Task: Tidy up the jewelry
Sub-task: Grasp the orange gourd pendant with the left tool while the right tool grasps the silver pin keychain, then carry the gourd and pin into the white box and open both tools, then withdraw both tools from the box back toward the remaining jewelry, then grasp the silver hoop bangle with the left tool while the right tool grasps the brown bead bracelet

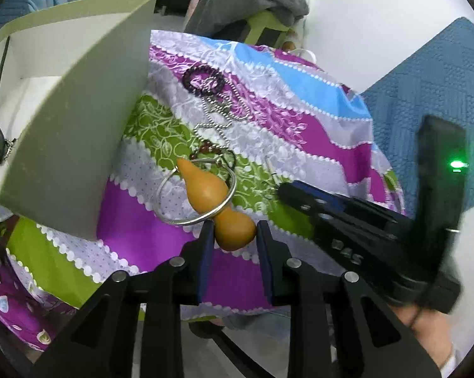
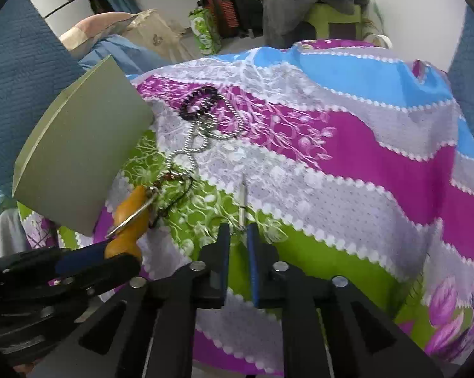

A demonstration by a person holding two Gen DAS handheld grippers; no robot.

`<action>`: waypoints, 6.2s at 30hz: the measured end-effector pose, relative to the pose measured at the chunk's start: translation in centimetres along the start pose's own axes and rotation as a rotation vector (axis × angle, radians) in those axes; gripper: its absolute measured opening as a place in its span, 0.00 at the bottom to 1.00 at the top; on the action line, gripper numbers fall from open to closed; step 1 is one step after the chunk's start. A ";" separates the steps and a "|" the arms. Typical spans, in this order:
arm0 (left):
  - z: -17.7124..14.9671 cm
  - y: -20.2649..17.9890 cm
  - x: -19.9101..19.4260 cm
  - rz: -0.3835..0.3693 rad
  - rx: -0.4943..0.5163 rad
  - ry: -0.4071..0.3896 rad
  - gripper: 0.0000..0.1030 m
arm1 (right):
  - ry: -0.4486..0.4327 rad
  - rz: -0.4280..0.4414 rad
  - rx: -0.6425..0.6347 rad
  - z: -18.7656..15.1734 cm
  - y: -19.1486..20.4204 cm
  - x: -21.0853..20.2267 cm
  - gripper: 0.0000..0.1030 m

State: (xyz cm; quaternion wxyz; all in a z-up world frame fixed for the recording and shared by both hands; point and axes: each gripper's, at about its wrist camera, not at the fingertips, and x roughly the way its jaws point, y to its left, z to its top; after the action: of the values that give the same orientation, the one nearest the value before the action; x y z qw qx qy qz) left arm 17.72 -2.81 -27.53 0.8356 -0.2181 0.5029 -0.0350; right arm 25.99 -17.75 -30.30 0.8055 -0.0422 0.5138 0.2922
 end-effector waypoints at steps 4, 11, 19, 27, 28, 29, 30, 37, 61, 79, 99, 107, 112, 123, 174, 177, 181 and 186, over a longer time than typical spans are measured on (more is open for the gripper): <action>0.5 0.1 -1.0 -0.025 -0.002 0.017 0.27 | -0.002 -0.037 -0.044 0.4 0.5 0.8 0.14; 1.5 -0.6 -2.5 -0.073 -0.006 0.072 0.27 | -0.010 -0.075 -0.103 1.2 1.0 2.0 0.14; 2.6 -1.5 -2.9 -0.053 0.036 0.085 0.27 | 0.013 -0.102 -0.094 1.3 1.0 1.7 0.03; 2.6 -1.2 -2.5 -0.048 0.054 0.097 0.27 | -0.033 -0.115 0.013 1.1 0.7 -1.7 0.03; 2.6 -1.3 -2.6 -0.048 0.058 0.097 0.27 | -0.036 -0.111 0.024 1.1 0.7 -2.0 0.03; 2.7 -1.3 -2.7 -0.043 0.065 0.095 0.27 | -0.042 -0.112 0.035 1.2 0.7 -2.4 0.03; 2.8 -1.3 -2.7 -0.039 0.071 0.094 0.27 | -0.047 -0.117 0.042 1.2 0.8 -2.9 0.03; 4.5 -1.8 -4.3 -0.045 0.107 0.079 0.27 | -0.083 -0.133 0.074 2.6 1.6 -6.2 0.03; 14.2 1.7 -17.3 0.035 0.245 -0.142 0.27 | -0.338 -0.175 -0.026 14.1 12.8 -17.7 0.04; 12.0 13.5 -13.9 0.105 0.153 -0.063 0.27 | -0.205 -0.094 -0.010 12.2 20.0 -7.7 0.04; 9.7 16.8 -9.7 0.112 0.067 0.047 0.43 | -0.063 -0.018 -0.007 9.5 20.3 -2.1 0.20; 10.3 14.8 -13.6 0.134 0.088 -0.065 0.57 | -0.145 0.009 -0.056 10.7 20.5 -6.5 0.26; 10.4 13.0 -16.0 0.108 0.077 -0.134 0.57 | -0.208 0.012 -0.077 11.3 19.6 -9.9 0.26; 9.0 7.6 -17.9 0.053 0.078 -0.240 0.57 | -0.305 -0.015 -0.120 10.6 16.6 -15.2 0.26; -0.1 1.8 -0.1 0.018 0.124 0.034 0.66 | 0.047 -0.049 -0.254 2.3 3.8 2.2 0.03; 0.2 1.2 0.6 0.033 0.148 0.029 0.66 | 0.032 -0.063 -0.209 2.2 2.5 1.3 0.02; 0.5 0.6 2.0 0.060 0.172 0.041 0.67 | 0.015 -0.073 -0.137 2.1 0.7 0.0 0.02; 0.0 -0.1 3.3 0.109 0.227 0.043 0.68 | -0.003 -0.043 -0.058 2.3 -1.1 -0.6 0.03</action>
State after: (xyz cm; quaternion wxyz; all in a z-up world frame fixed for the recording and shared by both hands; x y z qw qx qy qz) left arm 19.39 -3.77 -30.23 0.8445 -0.0939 0.5247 -0.0510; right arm 28.22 -18.04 -28.92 0.8108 -0.0760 0.5029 0.2895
